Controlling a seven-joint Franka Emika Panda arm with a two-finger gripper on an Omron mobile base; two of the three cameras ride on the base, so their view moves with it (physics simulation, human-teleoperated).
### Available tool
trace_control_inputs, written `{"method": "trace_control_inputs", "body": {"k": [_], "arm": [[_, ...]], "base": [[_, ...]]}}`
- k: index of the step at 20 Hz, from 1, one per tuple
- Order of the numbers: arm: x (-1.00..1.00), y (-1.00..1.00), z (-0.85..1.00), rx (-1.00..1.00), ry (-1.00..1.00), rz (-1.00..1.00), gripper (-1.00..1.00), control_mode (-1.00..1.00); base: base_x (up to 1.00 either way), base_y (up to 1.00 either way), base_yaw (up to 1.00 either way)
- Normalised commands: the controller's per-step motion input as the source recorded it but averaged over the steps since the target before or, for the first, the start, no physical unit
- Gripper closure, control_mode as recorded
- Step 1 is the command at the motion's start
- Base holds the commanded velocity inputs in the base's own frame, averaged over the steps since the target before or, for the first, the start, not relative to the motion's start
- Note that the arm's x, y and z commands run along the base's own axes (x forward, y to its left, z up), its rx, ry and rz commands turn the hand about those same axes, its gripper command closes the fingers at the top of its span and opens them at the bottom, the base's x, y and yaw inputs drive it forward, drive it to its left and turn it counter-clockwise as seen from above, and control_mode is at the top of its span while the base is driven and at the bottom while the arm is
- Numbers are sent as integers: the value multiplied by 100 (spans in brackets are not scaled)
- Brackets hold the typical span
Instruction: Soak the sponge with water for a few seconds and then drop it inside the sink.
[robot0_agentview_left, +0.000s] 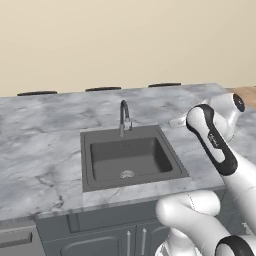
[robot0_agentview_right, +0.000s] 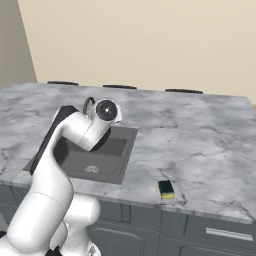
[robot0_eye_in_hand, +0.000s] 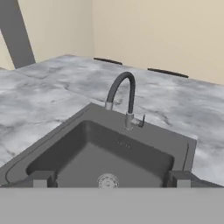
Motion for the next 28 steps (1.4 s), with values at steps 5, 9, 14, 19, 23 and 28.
{"method": "trace_control_inputs", "body": {"k": [5,9,14,19,23,28], "arm": [[17,8,-8,-1,-9,4,-100,-100],[23,3,-31,-7,0,-8,-100,-100],[12,0,-47,0,-8,-1,-100,-100],[14,3,-45,0,-9,0,-100,-100],[10,11,-5,1,-8,0,-100,-100],[2,20,0,5,-13,0,-100,-100]], "base": [[0,0,0],[0,0,0],[0,0,0],[0,0,0],[0,0,0],[0,0,0]]}}
